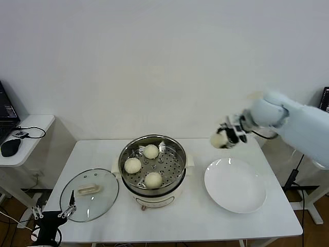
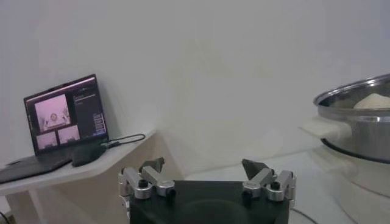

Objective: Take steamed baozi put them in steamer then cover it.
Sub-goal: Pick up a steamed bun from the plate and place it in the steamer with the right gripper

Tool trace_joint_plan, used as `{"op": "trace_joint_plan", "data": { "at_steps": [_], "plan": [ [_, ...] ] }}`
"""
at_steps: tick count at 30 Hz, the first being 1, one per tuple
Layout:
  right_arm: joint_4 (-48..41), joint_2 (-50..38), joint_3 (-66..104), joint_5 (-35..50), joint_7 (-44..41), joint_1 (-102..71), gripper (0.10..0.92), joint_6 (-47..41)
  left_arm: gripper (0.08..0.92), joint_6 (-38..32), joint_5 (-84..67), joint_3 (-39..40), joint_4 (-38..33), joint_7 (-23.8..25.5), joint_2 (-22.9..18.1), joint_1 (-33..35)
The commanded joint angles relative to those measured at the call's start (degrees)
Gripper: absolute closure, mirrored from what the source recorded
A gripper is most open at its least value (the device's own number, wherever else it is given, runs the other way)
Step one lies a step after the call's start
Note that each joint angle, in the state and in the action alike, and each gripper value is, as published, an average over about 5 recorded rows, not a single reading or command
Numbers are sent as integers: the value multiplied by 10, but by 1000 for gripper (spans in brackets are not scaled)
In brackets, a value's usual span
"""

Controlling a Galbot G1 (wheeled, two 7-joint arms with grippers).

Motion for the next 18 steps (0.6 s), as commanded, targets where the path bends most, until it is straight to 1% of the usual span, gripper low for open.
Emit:
{"op": "trace_joint_plan", "data": {
  "at_steps": [1, 4, 7, 12, 18],
  "plan": [
    [16, 153, -119, 162, 69, 115, 414, -118, 177, -1, 1, 0, -1, 0, -3, -1],
    [7, 185, -119, 186, 90, 89, 414, -145, 177, -2, 1, 0, -2, 0, -5, 1],
    [-3, 208, -118, 191, 104, 65, 414, -161, 177, -3, 2, 0, -2, 0, -6, 2],
    [-29, 236, -115, 182, 122, 23, 414, -171, 177, -4, 2, -1, -1, 0, -5, 0],
    [-62, 249, -115, 162, 133, -12, 414, -172, 177, -5, 1, -2, -1, 0, -5, 1]
  ]
}}
